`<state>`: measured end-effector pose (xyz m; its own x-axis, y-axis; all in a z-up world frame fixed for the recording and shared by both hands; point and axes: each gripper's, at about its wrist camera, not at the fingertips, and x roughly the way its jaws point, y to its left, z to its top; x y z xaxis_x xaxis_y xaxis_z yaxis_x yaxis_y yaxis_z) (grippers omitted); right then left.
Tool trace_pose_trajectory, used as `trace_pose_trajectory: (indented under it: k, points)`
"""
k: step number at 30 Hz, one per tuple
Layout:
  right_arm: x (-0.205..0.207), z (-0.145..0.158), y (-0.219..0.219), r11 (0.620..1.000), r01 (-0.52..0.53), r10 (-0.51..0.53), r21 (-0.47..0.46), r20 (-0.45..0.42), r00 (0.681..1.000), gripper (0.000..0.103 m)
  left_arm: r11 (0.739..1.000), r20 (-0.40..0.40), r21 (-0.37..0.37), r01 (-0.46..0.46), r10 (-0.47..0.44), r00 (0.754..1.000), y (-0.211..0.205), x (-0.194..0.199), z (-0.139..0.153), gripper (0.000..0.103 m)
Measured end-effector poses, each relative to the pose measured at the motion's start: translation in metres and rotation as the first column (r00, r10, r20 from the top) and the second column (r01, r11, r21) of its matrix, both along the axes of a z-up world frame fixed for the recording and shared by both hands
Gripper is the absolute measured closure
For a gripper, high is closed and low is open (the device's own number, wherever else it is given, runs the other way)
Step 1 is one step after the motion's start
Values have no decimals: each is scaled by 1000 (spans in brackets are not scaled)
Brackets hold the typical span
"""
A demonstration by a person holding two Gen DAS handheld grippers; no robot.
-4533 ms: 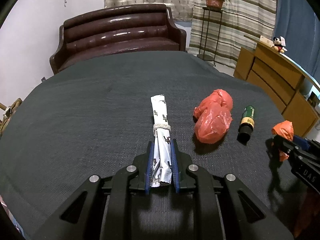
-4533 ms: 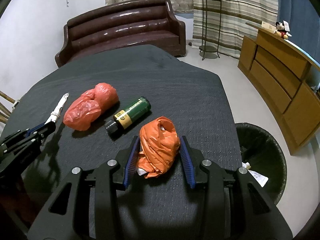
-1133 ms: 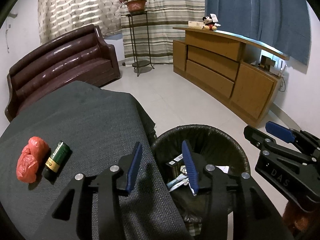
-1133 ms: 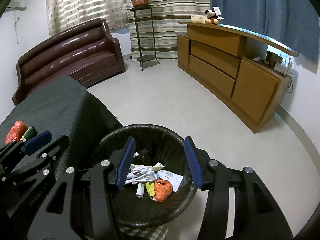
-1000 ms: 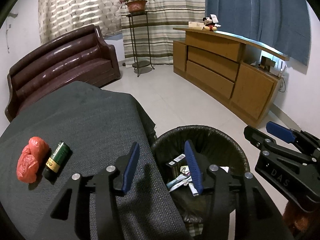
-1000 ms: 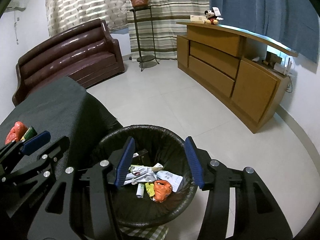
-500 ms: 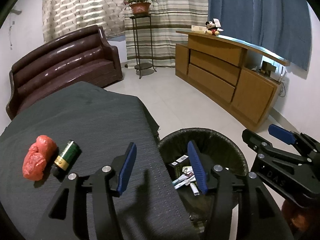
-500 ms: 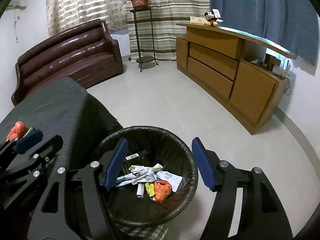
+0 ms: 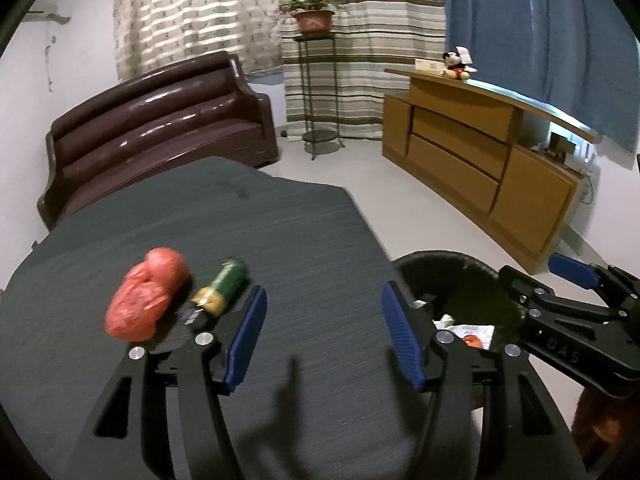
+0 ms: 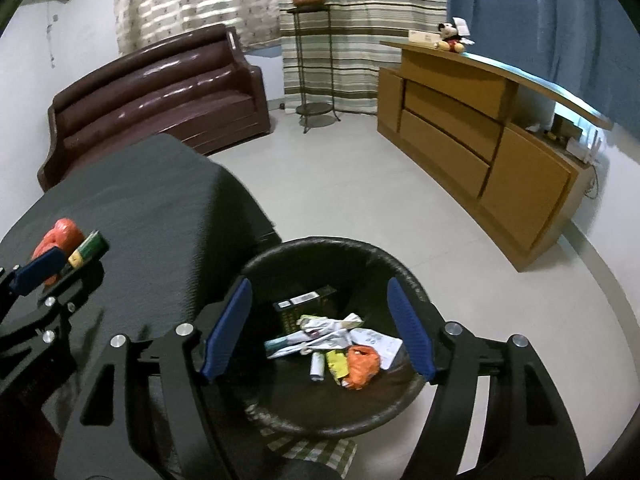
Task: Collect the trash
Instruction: 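Move both grippers back over the red bag and green can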
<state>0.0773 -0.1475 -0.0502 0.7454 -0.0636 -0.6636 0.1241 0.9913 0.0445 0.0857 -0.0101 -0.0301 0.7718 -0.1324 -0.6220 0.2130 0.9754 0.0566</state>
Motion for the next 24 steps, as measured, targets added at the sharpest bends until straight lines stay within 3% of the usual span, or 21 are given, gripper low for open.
trace_pose_trajectory:
  k: [12,24]
  points:
    - [2,6,61,993,-120,120,-8,-9,993,34,990,2,-6,-143,143,990,81,-11,5,41]
    - [14,7,143,973,-232,232,-5,-23,972,34,959,-11,-5,-282,282,959,157,-16,2,40]
